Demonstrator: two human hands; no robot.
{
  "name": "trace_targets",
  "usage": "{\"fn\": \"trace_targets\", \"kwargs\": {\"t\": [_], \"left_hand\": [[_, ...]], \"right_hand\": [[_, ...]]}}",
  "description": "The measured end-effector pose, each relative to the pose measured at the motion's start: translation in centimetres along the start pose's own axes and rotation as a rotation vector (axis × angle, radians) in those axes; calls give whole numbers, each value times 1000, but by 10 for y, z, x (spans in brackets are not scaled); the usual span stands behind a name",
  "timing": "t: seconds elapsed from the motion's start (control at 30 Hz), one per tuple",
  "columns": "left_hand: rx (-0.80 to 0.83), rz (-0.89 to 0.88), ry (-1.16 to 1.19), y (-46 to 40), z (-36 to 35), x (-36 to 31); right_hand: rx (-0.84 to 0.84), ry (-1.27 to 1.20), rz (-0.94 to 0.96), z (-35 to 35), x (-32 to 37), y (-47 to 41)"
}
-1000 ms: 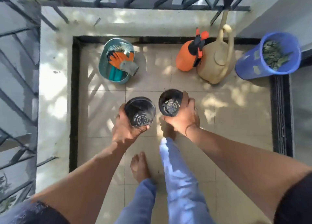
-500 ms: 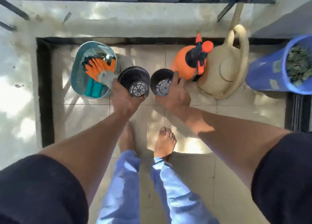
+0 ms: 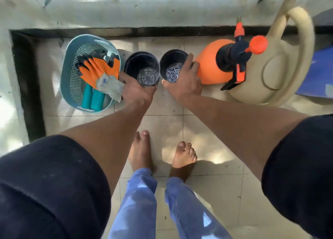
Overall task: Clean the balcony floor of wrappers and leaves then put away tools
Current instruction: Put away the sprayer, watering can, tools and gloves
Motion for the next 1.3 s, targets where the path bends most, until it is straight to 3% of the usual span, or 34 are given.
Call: {"fn": "trace_targets", "kwargs": {"t": [0.03,0.07,0.17,0.37,0.47,0.6,0.7,0.83,0.87,0.93,1.03,1.1,1.3], "left_hand": [[133,17,53,1,-2,0],[163,-5,82,2,-10,4],[100,-55,-78,27,20,-13],[-17,-226,-98,78,63,-33],[43,-227,-94,75,58,-37],[-26,-190,117,86,76,-37],[-63,-223,-57,74,68,-36],[55,-133,-78,77,63,-34],[12,-234,-90,90,65,-31],[-16,-217,3,64,85,-57],[-207,-190,228,-2,194,-145],[-120,-142,458,-16,258,-184],[-147,-129,504,-14,266,-181]], "right_hand": [[-9,-11,-15,-3,2,-5],[-19,-25,-28,-4,4,-11],[-60,-88,-59,-7,9,-28],[-97,-111,-76,-5,12,-45],[-47,-33,-64,-5,13,-43],[-32,116,-41,-4,18,-36],[-33,202,-24,-3,23,-32],[-27,292,23,-4,26,-25],[-47,319,47,-3,27,-23],[-75,403,124,2,29,-18],[-9,537,245,1,30,-13],[11,562,272,-1,28,-12],[34,542,265,-3,26,-14]]}}
Point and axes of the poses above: each hand's wrist, its own y-axis away from the middle knuckle, its own z-axis out of the back of the hand, x = y × z, the point moved 6 cm from there along -y, towards the middle knuckle, and after that the axes turned 6 degrees about z, right-handed, at the moved point
